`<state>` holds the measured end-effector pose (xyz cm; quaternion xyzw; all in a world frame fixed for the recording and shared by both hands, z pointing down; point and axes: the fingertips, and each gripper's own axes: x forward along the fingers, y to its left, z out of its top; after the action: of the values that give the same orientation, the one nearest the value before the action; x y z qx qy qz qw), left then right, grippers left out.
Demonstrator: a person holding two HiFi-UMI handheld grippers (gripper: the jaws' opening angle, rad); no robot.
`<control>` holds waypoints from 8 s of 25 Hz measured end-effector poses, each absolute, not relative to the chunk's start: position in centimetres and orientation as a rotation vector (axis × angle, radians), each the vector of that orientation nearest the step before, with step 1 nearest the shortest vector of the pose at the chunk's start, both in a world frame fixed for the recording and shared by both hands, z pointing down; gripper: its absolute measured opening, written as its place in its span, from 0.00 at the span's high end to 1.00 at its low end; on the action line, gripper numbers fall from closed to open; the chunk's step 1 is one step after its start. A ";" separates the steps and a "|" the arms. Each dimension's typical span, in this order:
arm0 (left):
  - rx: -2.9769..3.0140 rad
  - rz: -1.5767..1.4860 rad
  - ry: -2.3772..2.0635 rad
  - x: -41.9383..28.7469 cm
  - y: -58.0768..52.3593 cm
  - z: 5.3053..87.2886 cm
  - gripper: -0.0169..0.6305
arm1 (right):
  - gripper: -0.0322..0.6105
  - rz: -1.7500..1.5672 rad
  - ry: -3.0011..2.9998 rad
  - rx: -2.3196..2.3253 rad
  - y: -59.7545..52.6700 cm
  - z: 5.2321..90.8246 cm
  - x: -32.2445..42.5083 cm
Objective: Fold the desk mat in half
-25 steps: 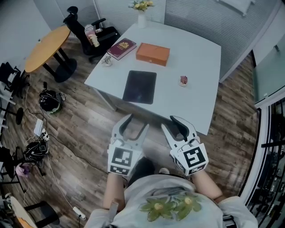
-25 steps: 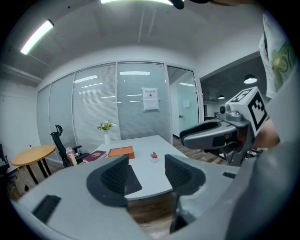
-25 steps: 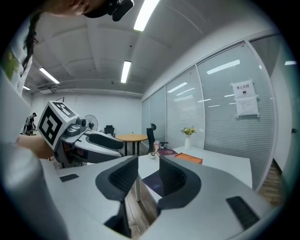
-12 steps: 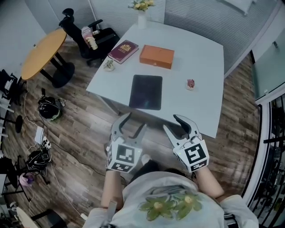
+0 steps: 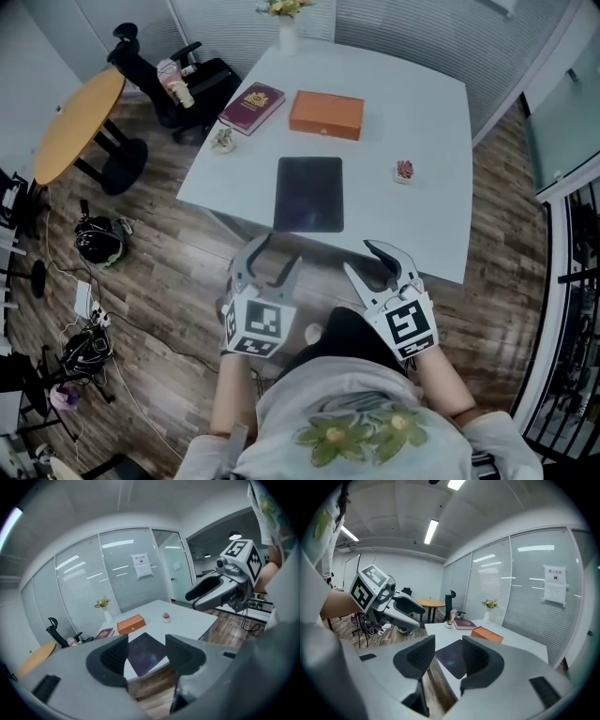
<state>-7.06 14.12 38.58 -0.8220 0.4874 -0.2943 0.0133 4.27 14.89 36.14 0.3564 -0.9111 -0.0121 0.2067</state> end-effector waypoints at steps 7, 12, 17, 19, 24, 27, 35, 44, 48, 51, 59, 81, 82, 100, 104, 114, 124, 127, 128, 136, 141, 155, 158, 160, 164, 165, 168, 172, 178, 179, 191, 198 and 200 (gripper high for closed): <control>-2.616 -1.014 1.473 -7.5 12.8 42.2 0.62 | 0.68 -0.018 -2.485 0.971 12.7 38.3 4.3; -2.636 -1.111 1.394 -8.0 10.6 44.5 0.62 | 0.68 0.030 -2.462 0.897 10.6 40.0 2.8; -2.611 -1.235 1.344 -9.0 8.7 46.7 0.62 | 0.68 0.073 -2.443 0.836 8.9 41.8 1.7; -2.588 -1.302 1.329 -9.3 8.0 47.7 0.62 | 0.68 0.096 -2.433 0.823 8.2 42.6 1.6; -2.589 -1.402 1.283 -9.6 7.1 50.1 0.62 | 0.68 0.116 -2.373 0.740 7.4 45.1 1.4; -2.603 -1.439 1.259 -9.6 6.6 51.5 0.62 | 0.68 0.119 -2.343 0.711 7.0 46.4 1.5; -2.533 -1.611 1.168 -10.6 5.1 56.0 0.62 | 0.68 0.168 -2.287 0.690 5.2 49.9 1.7; -2.552 -1.719 1.082 -11.2 3.8 59.6 0.62 | 0.68 0.220 -2.203 0.636 3.7 54.3 2.2; -2.524 -1.787 1.029 -11.6 3.8 61.1 0.62 | 0.68 0.240 -2.167 0.607 3.6 56.0 2.6; -2.448 -1.862 0.963 -12.2 3.7 62.8 0.62 | 0.68 0.247 -2.149 0.588 3.3 57.2 2.7; -2.374 -1.945 0.886 -12.9 3.8 66.1 0.62 | 0.68 0.244 -2.106 0.540 2.5 59.4 2.7; -2.519 -1.931 0.893 -12.5 4.2 66.0 0.94 | 0.68 0.251 -2.042 0.506 2.9 62.4 2.9; -2.545 -1.926 0.914 -12.6 4.1 65.8 0.95 | 0.68 0.239 -2.038 0.499 2.9 62.5 2.9; -2.811 -1.734 1.132 -12.2 1.8 61.0 0.96 | 0.68 0.047 -1.956 0.438 3.1 64.5 2.8; -2.814 -1.726 1.127 -12.1 1.3 60.8 0.96 | 0.82 -0.017 -1.942 0.444 2.9 64.4 2.8; -2.812 -1.746 1.130 -12.5 1.1 61.0 0.95 | 0.91 0.050 -1.982 0.450 2.4 62.6 3.0; -2.804 -1.699 1.167 -12.7 0.0 60.5 0.95 | 0.91 0.079 -2.008 0.499 1.0 60.7 3.0; -2.801 -1.686 1.178 -12.8 -0.5 60.2 0.95 | 0.91 0.082 -2.017 0.513 0.4 60.1 3.1; -2.801 -1.682 1.182 -12.8 -0.7 60.1 0.95 | 0.91 0.081 -2.020 0.518 0.2 59.9 3.1; -2.795 -1.657 1.213 -13.0 -1.9 59.4 0.95 | 0.91 0.084 -2.043 0.556 -1.6 58.6 3.0; -2.788 -1.625 1.243 -13.1 -2.8 58.9 0.95 | 0.91 0.086 -2.056 0.575 -2.4 57.9 3.0; -2.768 -1.569 1.285 -13.3 -5.7 58.0 0.95 | 0.91 0.101 -2.079 0.619 -5.5 56.6 2.9; -2.764 -1.553 1.297 -13.3 -6.3 57.8 0.95 | 0.91 0.098 -2.082 0.636 -6.1 56.2 2.9; -2.759 -1.541 1.307 -13.3 -6.8 57.8 0.95 | 0.91 0.094 -2.085 0.646 -6.5 56.1 2.9; -2.745 -1.529 1.321 -13.2 -7.2 57.7 0.95 | 0.91 0.088 -2.082 0.656 -6.9 56.1 3.0; -2.743 -1.526 1.324 -13.2 -7.3 57.5 0.95 | 0.91 0.088 -2.082 0.660 -7.0 56.0 3.0; -2.740 -1.518 1.339 -13.2 -7.6 57.3 0.95 | 0.91 0.090 -2.081 0.668 -7.3 55.8 3.0; -2.734 -1.506 1.358 -13.0 -8.0 57.2 0.95 | 0.91 0.084 -2.077 0.663 -7.6 55.8 3.1; -2.731 -1.474 1.405 -13.1 -8.7 57.1 0.95 | 0.91 0.077 -2.084 0.669 -8.1 55.7 3.1; -2.728 -1.466 1.413 -13.0 -8.9 57.1 0.95 | 0.91 0.075 -2.085 0.672 -8.3 55.7 3.1; -2.704 -1.417 1.462 -12.9 -10.4 55.8 0.95 | 0.91 0.070 -2.101 0.719 -9.8 54.8 3.4; -2.709 -1.415 1.418 -12.9 -11.2 55.3 0.95 | 0.91 0.083 -2.097 0.738 -10.5 54.6 3.4; -2.716 -1.414 1.408 -12.8 -11.3 55.2 0.95 | 0.91 0.080 -2.095 0.742 -10.7 54.3 3.4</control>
<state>-12.84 -11.28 55.23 -0.8006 0.4150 -0.4169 -0.1141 3.40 -10.66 54.35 0.2990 -0.8446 0.0322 0.4429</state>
